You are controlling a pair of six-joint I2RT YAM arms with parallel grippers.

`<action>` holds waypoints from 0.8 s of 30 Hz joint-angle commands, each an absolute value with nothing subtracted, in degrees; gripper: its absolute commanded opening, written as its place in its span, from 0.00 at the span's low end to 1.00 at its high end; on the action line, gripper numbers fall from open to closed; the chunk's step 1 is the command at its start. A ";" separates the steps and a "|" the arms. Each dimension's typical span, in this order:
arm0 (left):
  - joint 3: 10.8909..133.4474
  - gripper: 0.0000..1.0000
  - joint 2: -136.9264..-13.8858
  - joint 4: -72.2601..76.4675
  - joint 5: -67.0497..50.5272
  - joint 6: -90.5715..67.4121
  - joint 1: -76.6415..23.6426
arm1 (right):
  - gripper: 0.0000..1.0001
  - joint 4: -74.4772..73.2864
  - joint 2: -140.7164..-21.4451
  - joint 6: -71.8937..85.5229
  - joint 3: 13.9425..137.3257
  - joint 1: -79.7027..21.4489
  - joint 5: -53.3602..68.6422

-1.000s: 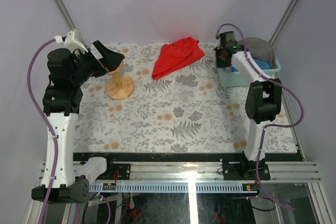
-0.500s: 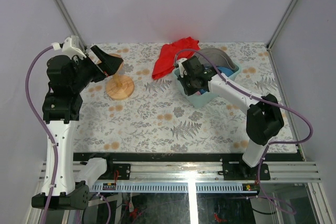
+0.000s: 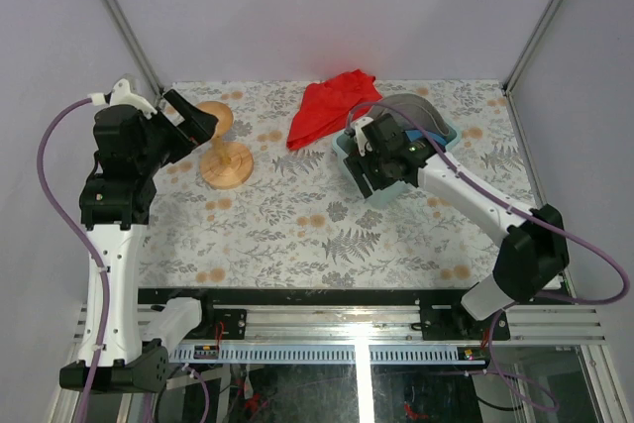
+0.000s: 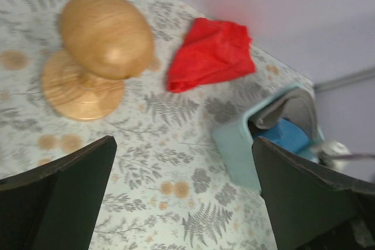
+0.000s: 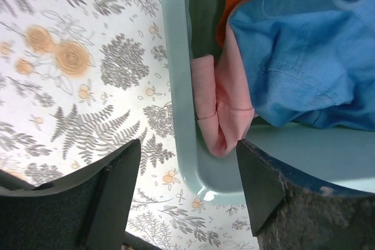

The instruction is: Stack the hats

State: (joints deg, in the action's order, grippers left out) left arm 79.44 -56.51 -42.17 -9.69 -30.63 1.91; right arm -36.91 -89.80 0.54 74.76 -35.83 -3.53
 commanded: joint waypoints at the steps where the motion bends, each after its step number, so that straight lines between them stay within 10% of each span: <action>1: 78.73 1.00 -55.83 -45.78 4.61 -28.49 1.87 | 0.73 -38.69 -84.65 3.53 79.84 -35.60 0.16; 19: 66.52 0.91 -80.72 -24.53 -9.89 -39.84 25.61 | 0.69 -39.89 -75.35 10.46 74.42 -35.59 12.42; 24: 61.47 0.69 -89.78 -5.54 -20.64 -42.76 26.22 | 0.68 -39.54 -73.53 11.68 71.60 -35.57 11.73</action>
State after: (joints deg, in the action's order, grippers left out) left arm 63.99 -83.33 -25.47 -9.50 -39.40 26.15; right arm -39.86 -75.44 9.61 72.82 -35.83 10.66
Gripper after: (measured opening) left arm 0.787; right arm 0.685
